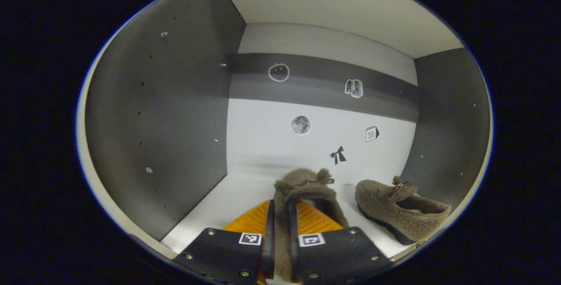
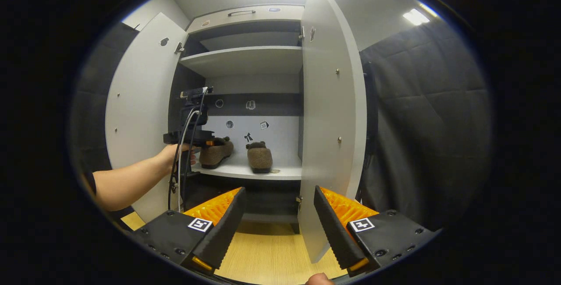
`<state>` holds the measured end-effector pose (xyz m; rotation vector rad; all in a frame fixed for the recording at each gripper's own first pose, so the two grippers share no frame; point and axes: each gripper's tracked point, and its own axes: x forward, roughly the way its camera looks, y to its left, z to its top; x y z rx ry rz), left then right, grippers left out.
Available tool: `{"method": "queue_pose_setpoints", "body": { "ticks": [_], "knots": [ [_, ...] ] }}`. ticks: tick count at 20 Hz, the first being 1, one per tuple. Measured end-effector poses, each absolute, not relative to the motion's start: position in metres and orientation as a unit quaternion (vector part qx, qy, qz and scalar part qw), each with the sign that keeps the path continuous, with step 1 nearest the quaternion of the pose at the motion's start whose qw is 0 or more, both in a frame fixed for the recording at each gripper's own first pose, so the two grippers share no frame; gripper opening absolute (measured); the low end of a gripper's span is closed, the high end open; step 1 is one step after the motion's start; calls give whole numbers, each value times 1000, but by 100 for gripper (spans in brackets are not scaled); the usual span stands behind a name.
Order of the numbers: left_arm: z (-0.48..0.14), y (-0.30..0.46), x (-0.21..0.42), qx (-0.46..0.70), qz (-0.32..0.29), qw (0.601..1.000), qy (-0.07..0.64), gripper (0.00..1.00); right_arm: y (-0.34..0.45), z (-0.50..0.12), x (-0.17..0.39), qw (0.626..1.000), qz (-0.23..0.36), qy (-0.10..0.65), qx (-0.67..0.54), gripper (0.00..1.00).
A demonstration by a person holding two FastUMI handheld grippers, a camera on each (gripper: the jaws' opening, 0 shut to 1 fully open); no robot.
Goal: Grab one shoe with the right hand and put it into the shoe cabinet, grab the other shoe with the left hand and put it into the shoe cabinet; then close the right door with the right hand and the left door with the left hand.
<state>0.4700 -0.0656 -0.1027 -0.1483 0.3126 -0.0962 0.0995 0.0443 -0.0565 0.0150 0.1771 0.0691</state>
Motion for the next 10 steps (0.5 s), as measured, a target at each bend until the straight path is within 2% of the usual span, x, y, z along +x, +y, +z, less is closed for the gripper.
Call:
{"method": "queue_pose_setpoints", "body": {
  "ticks": [5,7,8,10],
  "knots": [
    [-61,-63,441,-74,-52,990,108,95,37,-46,86,996,41,79,10,98],
    [-41,-64,421,-64,-57,992,90,95,29,-39,80,996,41,73,10,98],
    [-33,-66,410,-62,-61,993,83,100,24,-37,76,997,40,70,11,98],
    [-16,-65,380,-61,-68,993,73,100,13,-33,71,997,39,69,13,98]
  ]
}}
